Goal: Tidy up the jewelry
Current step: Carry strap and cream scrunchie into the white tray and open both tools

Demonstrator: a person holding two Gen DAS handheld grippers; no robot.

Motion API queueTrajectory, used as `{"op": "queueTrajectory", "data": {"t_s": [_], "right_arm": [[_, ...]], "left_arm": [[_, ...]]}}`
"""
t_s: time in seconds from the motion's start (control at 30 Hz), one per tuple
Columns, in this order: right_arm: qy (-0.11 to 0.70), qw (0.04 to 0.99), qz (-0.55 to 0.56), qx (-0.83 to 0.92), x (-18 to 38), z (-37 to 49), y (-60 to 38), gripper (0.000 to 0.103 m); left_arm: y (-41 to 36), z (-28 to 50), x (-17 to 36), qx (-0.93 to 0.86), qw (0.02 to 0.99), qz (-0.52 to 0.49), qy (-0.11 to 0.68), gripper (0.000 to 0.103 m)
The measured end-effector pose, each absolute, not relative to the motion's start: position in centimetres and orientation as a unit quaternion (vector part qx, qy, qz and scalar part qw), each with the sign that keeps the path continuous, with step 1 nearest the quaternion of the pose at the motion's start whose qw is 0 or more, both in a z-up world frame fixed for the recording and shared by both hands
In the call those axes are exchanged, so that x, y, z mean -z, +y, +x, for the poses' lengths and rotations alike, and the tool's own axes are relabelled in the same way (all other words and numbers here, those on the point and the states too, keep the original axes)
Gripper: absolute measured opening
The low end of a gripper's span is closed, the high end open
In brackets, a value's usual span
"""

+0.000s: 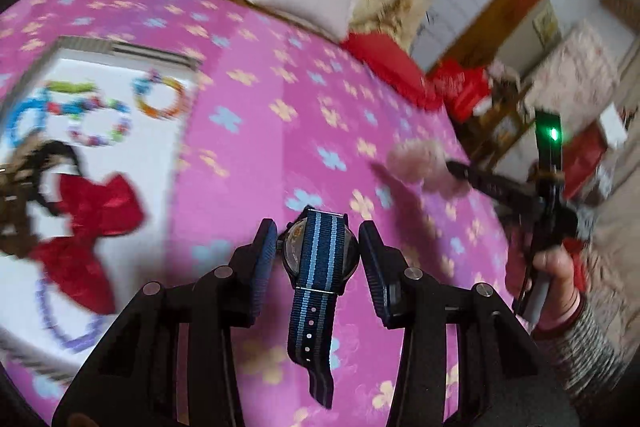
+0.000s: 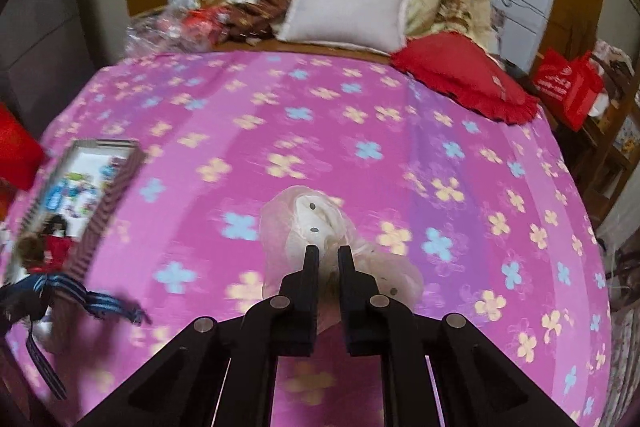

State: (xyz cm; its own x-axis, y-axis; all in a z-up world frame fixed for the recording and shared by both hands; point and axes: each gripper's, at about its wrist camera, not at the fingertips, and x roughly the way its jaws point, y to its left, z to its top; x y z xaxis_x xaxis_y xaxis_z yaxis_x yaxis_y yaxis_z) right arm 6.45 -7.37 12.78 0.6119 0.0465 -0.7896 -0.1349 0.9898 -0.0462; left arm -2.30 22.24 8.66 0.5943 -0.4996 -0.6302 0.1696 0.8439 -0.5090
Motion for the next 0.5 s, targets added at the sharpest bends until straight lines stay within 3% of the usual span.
{"op": "queueTrajectory", "data": {"t_s": [0.07, 0.1, 0.13, 0.5], "right_arm": [[0.434, 0.897, -0.05, -0.069, -13.8, 6.0, -5.4, 0.008], [0.433, 0.897, -0.049, -0.08, -14.2, 5.7, -4.3, 0.008], [0.432, 0.896, -0.046, -0.094, -14.7, 5.5, -3.0, 0.008], [0.433, 0.878, -0.085, -0.187, -15.1, 3.8, 9.4, 0.008]], "left_arm": [[24.8, -3.2, -9.6, 0.172, 0.879, -0.216, 0.389, 0.04], [26.0, -3.7, -9.9, 0.159, 0.884, -0.219, 0.382, 0.019], [27.2, -3.9, -10.1, 0.142, 0.887, -0.22, 0.379, 0.009], [32.6, -5.1, -8.5, 0.121, 0.88, -0.243, 0.391, 0.008]]}}
